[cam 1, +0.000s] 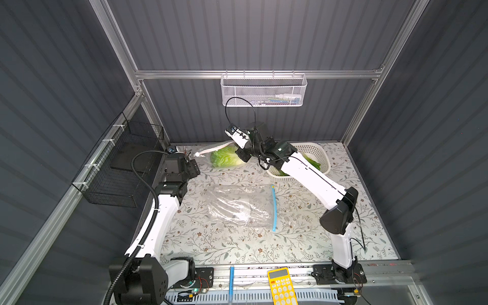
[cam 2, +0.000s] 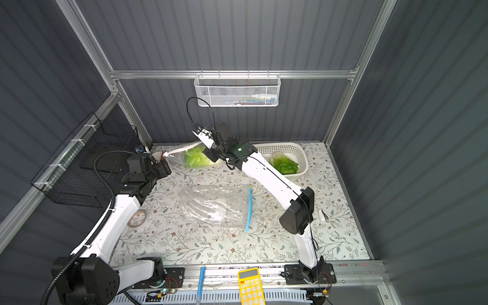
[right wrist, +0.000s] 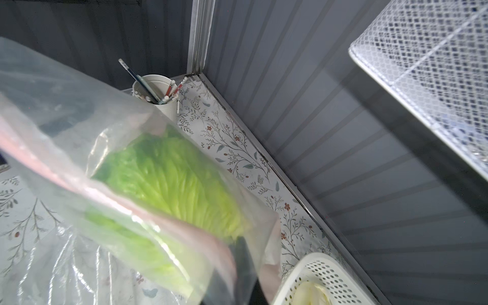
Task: Open the zip-top bag and take out the chinese cabbages
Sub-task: Pick up the zipper food storage bag at the center of the board, then place the zipper food storage bag in the zipper food storage bag.
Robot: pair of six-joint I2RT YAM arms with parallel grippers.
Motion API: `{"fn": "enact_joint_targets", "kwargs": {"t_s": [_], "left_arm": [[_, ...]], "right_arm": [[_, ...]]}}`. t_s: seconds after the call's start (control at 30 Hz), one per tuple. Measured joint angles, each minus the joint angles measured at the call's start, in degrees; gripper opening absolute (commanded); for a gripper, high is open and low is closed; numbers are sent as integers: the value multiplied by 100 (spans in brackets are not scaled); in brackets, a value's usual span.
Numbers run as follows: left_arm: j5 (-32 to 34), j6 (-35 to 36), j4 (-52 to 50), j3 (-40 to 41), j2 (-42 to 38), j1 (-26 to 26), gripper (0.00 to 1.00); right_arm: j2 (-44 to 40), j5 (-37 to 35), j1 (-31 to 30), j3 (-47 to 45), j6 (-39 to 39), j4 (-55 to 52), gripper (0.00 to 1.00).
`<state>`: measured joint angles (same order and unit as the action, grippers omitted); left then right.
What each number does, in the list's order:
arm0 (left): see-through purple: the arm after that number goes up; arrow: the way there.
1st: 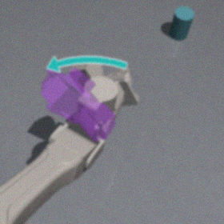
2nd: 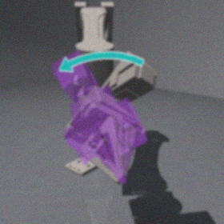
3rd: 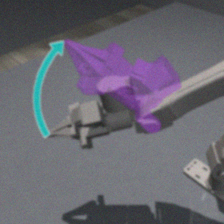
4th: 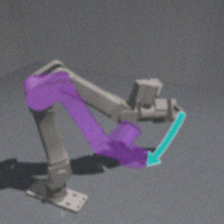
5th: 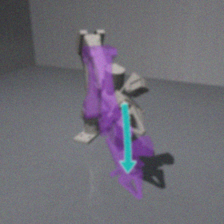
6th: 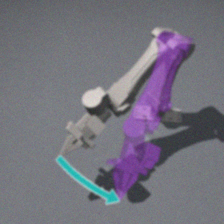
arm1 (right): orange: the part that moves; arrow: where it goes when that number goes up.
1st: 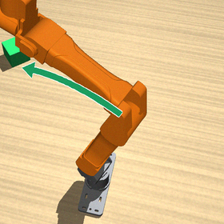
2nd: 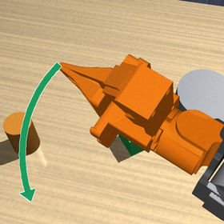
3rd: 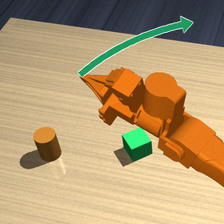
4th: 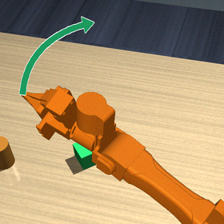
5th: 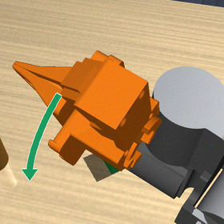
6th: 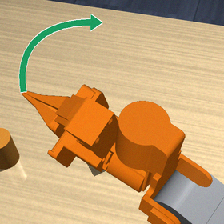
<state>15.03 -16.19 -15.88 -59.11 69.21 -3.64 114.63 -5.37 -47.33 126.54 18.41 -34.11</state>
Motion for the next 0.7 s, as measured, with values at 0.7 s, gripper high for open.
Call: {"fn": "enact_joint_targets", "kwargs": {"t_s": [0.7], "left_arm": [[-229,2,2,0,2,0,80]], "right_arm": [[-1722,1156,-208,-2208,-1639,-1071,0]]}}
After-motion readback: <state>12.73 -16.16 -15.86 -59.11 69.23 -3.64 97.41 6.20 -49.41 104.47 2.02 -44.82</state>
